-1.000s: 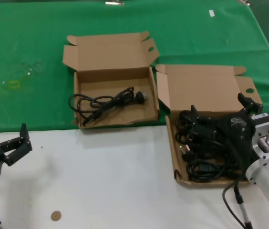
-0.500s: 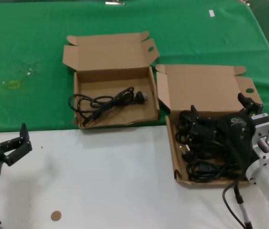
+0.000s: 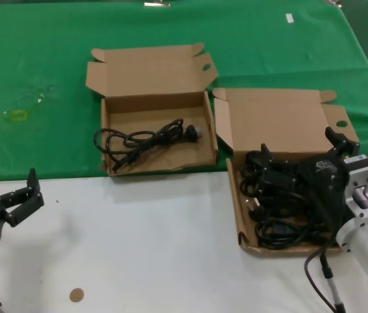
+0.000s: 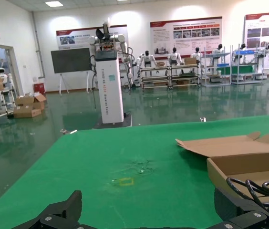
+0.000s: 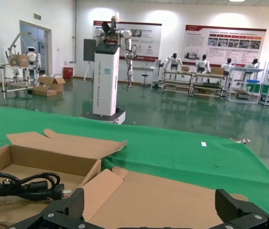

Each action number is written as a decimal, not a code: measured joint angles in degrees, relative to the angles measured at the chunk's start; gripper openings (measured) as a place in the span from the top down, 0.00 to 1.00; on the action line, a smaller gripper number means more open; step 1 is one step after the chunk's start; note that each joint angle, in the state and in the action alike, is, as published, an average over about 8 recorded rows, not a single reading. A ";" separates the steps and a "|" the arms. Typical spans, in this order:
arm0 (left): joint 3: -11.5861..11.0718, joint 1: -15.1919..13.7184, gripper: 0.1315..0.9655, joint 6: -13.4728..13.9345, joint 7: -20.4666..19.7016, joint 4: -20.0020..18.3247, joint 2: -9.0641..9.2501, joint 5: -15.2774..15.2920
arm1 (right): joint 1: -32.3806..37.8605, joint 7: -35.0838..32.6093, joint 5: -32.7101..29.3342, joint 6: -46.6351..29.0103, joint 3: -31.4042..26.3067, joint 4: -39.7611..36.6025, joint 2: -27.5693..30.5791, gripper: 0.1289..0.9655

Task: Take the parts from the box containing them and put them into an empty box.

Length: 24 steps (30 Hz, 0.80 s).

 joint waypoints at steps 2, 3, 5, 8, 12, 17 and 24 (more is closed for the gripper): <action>0.00 0.00 0.00 0.00 0.00 0.00 0.00 0.00 | 0.00 0.00 0.00 0.00 0.00 0.00 0.00 0.00; 0.00 0.00 0.00 0.00 0.00 0.00 0.00 0.00 | 0.00 0.00 0.00 0.00 0.00 0.00 0.00 0.00; 0.00 0.00 0.00 0.00 0.00 0.00 0.00 0.00 | 0.00 0.00 0.00 0.00 0.00 0.00 0.00 0.00; 0.00 0.00 0.00 0.00 0.00 0.00 0.00 0.00 | 0.00 0.00 0.00 0.00 0.00 0.00 0.00 0.00; 0.00 0.00 0.00 0.00 0.00 0.00 0.00 0.00 | 0.00 0.00 0.00 0.00 0.00 0.00 0.00 0.00; 0.00 0.00 0.00 0.00 0.00 0.00 0.00 0.00 | 0.00 0.00 0.00 0.00 0.00 0.00 0.00 0.00; 0.00 0.00 0.00 0.00 0.00 0.00 0.00 0.00 | 0.00 0.00 0.00 0.00 0.00 0.00 0.00 0.00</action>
